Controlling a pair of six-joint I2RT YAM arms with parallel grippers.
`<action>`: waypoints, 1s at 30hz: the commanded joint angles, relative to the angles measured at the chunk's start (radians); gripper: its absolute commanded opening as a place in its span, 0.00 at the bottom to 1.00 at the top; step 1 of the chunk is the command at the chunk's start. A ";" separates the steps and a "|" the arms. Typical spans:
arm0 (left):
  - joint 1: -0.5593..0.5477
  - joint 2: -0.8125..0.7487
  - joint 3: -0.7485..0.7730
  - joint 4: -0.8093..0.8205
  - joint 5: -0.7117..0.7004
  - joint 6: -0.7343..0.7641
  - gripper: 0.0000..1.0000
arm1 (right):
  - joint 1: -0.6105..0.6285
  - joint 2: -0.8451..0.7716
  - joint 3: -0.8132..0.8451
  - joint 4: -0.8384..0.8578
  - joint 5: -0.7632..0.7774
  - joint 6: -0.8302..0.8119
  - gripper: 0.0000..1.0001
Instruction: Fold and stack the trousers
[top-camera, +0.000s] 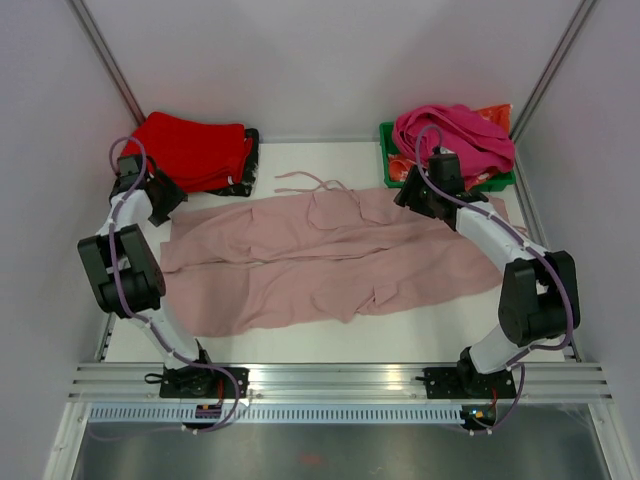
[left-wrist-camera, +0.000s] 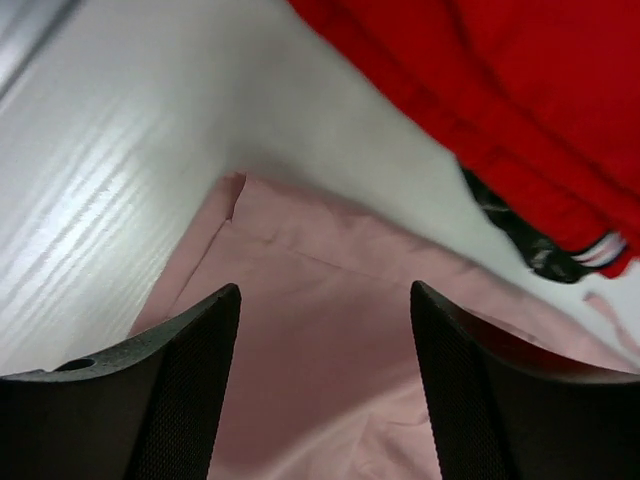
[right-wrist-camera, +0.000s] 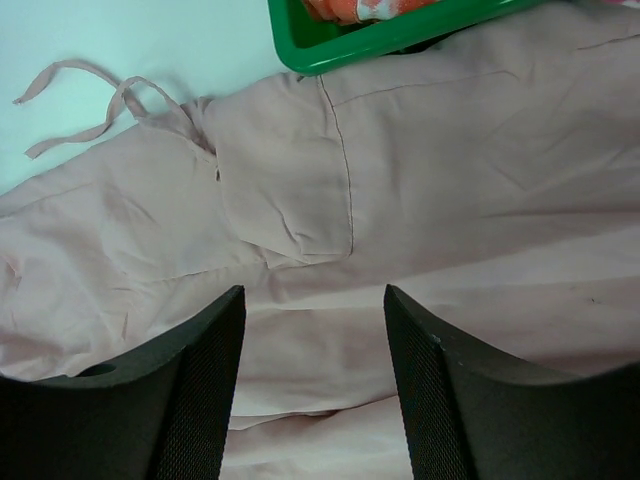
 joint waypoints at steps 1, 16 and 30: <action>-0.011 0.092 0.036 -0.017 -0.005 0.068 0.74 | 0.006 -0.046 -0.024 -0.002 0.046 0.019 0.64; -0.010 0.277 0.086 0.045 -0.056 0.117 0.49 | 0.007 0.001 -0.010 0.003 0.094 0.074 0.64; 0.013 0.345 0.197 0.051 -0.068 0.138 0.02 | 0.006 0.015 0.025 -0.042 0.161 0.065 0.64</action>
